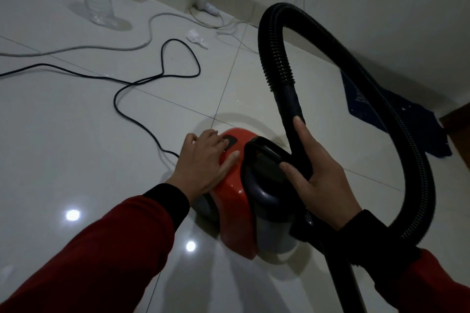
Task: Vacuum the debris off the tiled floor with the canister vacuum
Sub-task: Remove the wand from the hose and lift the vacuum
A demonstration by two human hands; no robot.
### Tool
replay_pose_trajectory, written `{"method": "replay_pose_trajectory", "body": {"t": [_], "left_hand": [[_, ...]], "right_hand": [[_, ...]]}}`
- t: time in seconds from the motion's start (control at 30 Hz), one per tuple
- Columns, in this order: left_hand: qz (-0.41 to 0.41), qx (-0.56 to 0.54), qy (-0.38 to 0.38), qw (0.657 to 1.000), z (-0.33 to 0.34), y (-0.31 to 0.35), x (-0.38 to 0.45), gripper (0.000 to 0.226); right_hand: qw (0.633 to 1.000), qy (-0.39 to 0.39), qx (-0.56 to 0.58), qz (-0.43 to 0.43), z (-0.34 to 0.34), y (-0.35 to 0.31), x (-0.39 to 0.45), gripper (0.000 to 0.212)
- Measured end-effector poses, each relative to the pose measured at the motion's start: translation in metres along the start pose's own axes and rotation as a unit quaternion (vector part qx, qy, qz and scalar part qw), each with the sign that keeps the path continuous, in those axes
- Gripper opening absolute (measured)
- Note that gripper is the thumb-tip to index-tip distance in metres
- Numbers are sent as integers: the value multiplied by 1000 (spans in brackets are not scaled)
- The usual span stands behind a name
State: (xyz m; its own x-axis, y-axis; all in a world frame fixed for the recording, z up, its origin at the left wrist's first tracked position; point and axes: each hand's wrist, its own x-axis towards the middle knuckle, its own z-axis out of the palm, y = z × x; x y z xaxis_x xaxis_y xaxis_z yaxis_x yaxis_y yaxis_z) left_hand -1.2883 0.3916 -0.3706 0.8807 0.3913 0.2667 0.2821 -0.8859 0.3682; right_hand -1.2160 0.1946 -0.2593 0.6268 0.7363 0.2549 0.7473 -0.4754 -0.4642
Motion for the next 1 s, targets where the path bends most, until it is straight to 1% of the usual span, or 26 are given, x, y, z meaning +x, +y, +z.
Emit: {"method": "replay_pose_trajectory", "body": {"t": [0.1,0.17,0.2,0.27,0.3,0.33,0.4,0.43,0.47,0.53,0.57,0.6,0.67,0.77,0.8,0.83,0.87,1.0], "left_hand": [[-8,-1,-18,1000,-7,6,2,70],[-41,-29,-44,998,-11,10,-1,78],[-63,-44,-68,995,-11,13,-5,79],[-123,-76,-101,984,-13,22,-11,67],[-160,-103,-94,977,-15,26,-13,59],[-190,-139,-68,970,-21,33,-13,54],[-214,-232,2,949,-27,47,-10,50],[-217,-284,17,934,-31,56,-8,49],[-225,-337,15,914,-36,65,-7,48],[-250,-435,-12,865,-38,81,-6,51],[-263,-477,-25,838,-37,87,-6,56],[-281,-523,-30,804,-33,92,-6,61],[-330,-620,-12,712,-27,102,-5,67],[-389,-731,54,558,-26,123,-3,69],[-399,-752,71,520,-28,129,-2,67],[-404,-763,82,497,-28,134,0,65],[-407,-766,86,490,-28,138,1,64],[-426,-754,87,491,-31,147,12,61]], "right_hand": [[1000,-11,-1,9,-2,-2,-1,88],[1000,-21,3,20,-3,-2,-1,91],[999,-25,8,27,-5,-3,-1,93],[997,-39,30,53,-9,-4,0,96],[996,-50,43,68,-11,-4,0,97],[994,-63,54,78,-13,-3,1,98],[990,-80,75,85,-16,-1,3,99],[988,-85,90,89,-16,0,4,99],[986,-91,110,92,-17,1,6,100],[979,-108,148,92,-17,3,8,101],[975,-118,164,93,-18,4,10,100],[970,-130,181,95,-19,6,11,100],[960,-150,213,102,-20,9,12,99],[959,-154,218,97,-20,12,12,96],[961,-150,215,93,-20,14,13,94],[961,-147,217,93,-20,16,15,93],[959,-147,223,96,-21,18,16,92],[949,-165,248,107,-28,30,20,90]]}}
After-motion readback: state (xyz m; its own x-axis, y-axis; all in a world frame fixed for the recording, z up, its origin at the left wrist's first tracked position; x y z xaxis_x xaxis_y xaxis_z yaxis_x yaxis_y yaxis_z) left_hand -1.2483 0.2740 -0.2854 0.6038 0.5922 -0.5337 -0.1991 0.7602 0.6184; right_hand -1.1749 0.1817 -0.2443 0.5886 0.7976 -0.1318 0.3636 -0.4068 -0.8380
